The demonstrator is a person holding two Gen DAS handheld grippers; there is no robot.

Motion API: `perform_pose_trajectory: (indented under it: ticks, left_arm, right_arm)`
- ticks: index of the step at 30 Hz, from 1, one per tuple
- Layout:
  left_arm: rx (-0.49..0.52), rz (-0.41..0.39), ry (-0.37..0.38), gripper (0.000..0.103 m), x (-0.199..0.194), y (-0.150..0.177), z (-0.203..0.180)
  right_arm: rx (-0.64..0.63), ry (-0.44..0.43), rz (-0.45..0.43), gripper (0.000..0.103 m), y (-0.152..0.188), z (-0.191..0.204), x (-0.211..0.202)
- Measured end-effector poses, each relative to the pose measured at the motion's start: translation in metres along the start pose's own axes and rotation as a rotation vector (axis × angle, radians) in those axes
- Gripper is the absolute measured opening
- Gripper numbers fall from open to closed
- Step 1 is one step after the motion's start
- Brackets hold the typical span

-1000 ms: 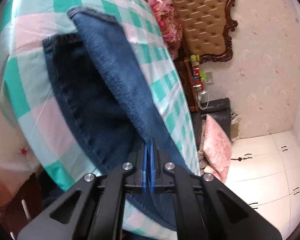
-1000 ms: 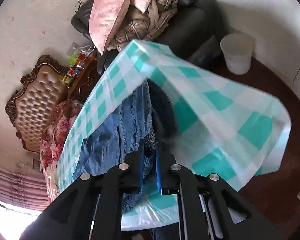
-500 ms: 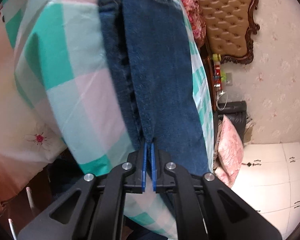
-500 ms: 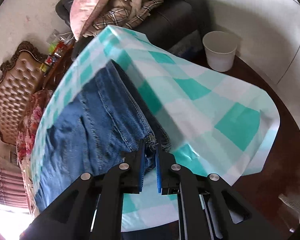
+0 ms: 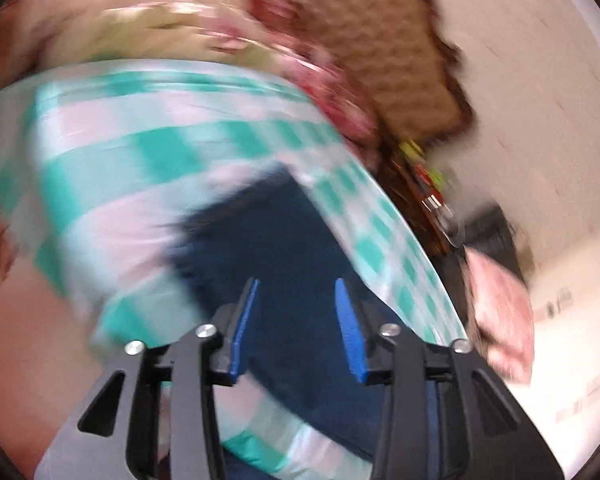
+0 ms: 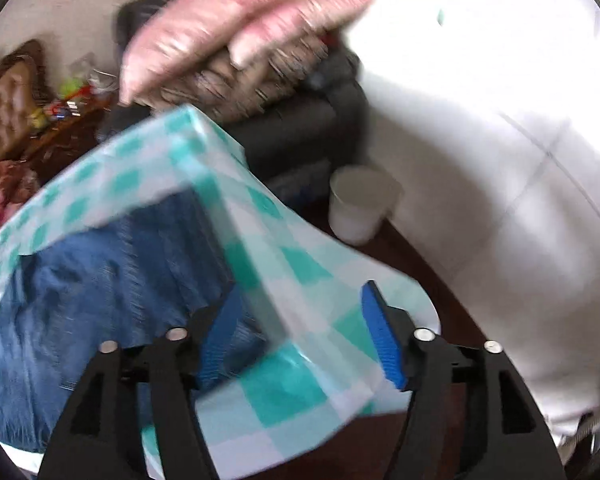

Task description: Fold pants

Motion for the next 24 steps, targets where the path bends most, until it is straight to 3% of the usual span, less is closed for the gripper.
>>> perform_pose_trajectory:
  ticks: [2, 4, 5, 7, 10, 11, 14, 16, 18, 20, 24]
  left_arm:
    - [0.069, 0.042, 0.016, 0.045, 0.012, 0.009, -0.009]
    - [0.108, 0.124, -0.041, 0.045, 0.031, 0.029, 0.002]
    - [0.087, 0.153, -0.098, 0.035, 0.038, 0.033, 0.017]
    - [0.039, 0.129, -0.171, 0.023, 0.036, 0.026, 0.031]
    - [0.178, -0.018, -0.322, 0.047, 0.017, 0.006, 0.022]
    - [0.240, -0.049, -0.318, 0.049, 0.014, 0.007, 0.008]
    - [0.491, -0.036, -0.198, 0.050, 0.025, 0.043, -0.069]
    - [0.652, 0.005, -0.097, 0.050, 0.037, 0.090, -0.133]
    - [0.719, 0.056, -0.006, 0.046, 0.056, 0.129, -0.184]
    - [0.772, 0.116, 0.110, 0.032, 0.064, 0.176, -0.231]
    - [0.815, 0.199, 0.233, 0.025, 0.093, 0.247, -0.293]
  right_arm:
    - [-0.040, -0.076, -0.053, 0.074, -0.012, 0.030, -0.004]
    - [-0.078, -0.160, -0.063, 0.077, -0.015, 0.066, -0.002]
    - [-0.094, -0.199, -0.056, 0.077, -0.015, 0.084, 0.001]
    - [-0.125, -0.270, -0.058, 0.077, -0.015, 0.116, 0.007]
    - [-0.187, -0.276, -0.068, 0.077, -0.019, 0.147, 0.023]
    - [-0.202, -0.283, -0.062, 0.077, -0.020, 0.154, 0.031]
    - [-0.292, -0.302, -0.031, 0.077, -0.016, 0.191, 0.059]
    - [-0.396, -0.294, -0.061, 0.075, -0.013, 0.213, 0.079]
    - [-0.490, -0.147, -0.057, 0.075, -0.008, 0.211, 0.107]
    - [-0.412, -0.134, -0.038, 0.079, -0.004, 0.201, 0.120]
    - [-0.421, -0.095, -0.081, 0.084, -0.001, 0.196, 0.120]
Point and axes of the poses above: each gripper's, at about its wrist camera, not at the fingertips, and x roughly the way its jaws point, z to its left, y to its underside, the point moved 10 cm from there along x, roughly the way its jaws point, and after that the axes turned 15 degrees about -z, right-handed, at the moved point
